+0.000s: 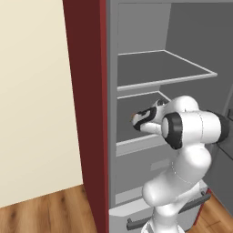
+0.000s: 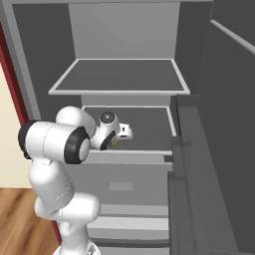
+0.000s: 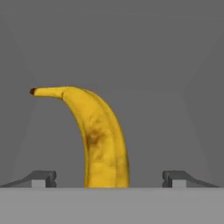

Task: Pick the pear and banana from the fridge and place them inside the tupperware on the counter.

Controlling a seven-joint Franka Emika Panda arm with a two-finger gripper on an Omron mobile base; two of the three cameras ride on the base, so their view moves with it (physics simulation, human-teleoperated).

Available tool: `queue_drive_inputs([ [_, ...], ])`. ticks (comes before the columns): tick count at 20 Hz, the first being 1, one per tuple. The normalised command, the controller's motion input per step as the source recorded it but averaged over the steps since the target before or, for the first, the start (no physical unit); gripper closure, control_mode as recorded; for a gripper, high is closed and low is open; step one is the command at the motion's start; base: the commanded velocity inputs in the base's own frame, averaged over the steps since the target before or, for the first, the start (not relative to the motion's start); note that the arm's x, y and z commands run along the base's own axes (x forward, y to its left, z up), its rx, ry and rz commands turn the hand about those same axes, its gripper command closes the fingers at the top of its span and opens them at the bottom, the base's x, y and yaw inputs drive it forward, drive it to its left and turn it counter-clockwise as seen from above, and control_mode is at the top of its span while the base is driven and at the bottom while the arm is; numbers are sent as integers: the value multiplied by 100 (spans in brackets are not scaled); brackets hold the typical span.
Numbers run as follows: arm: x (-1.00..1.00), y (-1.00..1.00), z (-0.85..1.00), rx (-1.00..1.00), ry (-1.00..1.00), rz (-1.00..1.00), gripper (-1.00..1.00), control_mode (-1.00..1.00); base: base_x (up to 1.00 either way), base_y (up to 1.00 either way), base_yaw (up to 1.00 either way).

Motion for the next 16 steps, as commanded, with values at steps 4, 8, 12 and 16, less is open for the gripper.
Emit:
queue_drive_inputs([
  [4,8,0,-69,0,11,0,100,-100,0,0,0],
  [8,-14,0,-79,0,8,0,100,-100,0,0,0],
  [12,-77,-1,-68,-2,-8,-9,100,-100,0,0,0],
  [16,-100,-29,-52,-1,-13,-21,100,-100,0,0,0],
])
